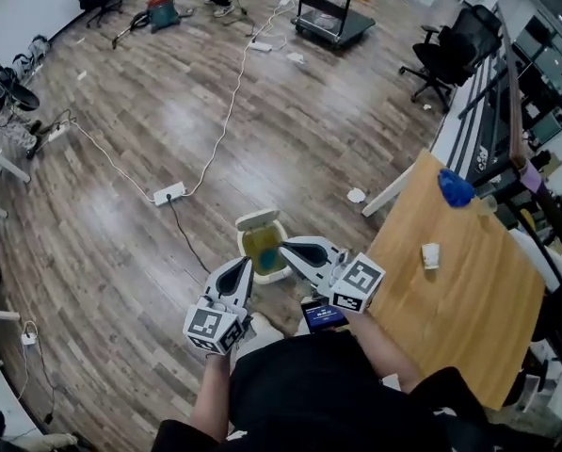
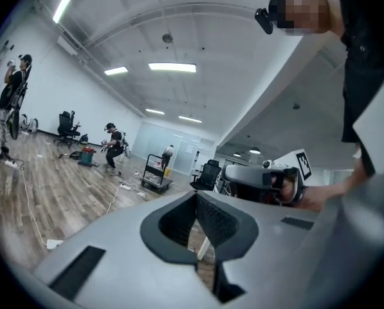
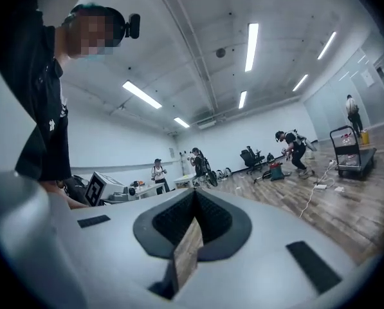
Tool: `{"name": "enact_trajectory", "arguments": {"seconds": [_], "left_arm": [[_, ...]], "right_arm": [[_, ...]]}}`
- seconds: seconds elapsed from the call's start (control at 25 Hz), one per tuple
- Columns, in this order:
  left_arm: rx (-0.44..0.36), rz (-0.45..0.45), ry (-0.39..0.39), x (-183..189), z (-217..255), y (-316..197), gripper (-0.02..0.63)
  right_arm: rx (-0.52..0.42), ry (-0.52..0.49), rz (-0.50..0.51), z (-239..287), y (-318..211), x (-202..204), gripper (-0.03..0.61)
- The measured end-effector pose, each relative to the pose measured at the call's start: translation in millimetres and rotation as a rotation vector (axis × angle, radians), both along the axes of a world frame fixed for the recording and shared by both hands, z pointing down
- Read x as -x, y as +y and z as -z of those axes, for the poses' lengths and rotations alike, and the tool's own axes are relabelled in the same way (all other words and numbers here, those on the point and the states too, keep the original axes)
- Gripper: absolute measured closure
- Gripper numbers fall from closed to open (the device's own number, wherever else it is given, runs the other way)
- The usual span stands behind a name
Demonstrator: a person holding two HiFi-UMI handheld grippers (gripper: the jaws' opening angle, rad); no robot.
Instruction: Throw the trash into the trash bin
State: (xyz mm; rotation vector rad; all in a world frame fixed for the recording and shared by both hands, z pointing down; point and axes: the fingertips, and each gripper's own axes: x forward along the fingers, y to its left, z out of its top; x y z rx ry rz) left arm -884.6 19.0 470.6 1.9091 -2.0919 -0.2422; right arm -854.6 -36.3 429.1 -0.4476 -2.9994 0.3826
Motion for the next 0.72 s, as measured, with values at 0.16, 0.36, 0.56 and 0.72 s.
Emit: {"name": "enact_trajectory", "arguments": {"seconds": [0.16, 0.36, 0.56, 0.72], "left_arm": [[-0.056, -0.002, -0.103, -20, 49, 4, 0.606], [-0.064, -0.053, -0.226, -31, 87, 6, 0.606], [-0.111, -0.061, -0.266, -44, 108, 8, 0.606], [-0.056, -0.096, -0.428, -51, 104, 9, 0.606]], "right_arm": [[0.013, -0.06, -0.029, 25, 5, -25, 0.581], [-0.007, -0.141, -0.019, 58, 17, -33, 0.581], [-0.019, -0.173, -0.022, 65, 23, -46, 0.581], [-0.042, -0.159, -0.032, 59, 24, -44, 0.581]]}}
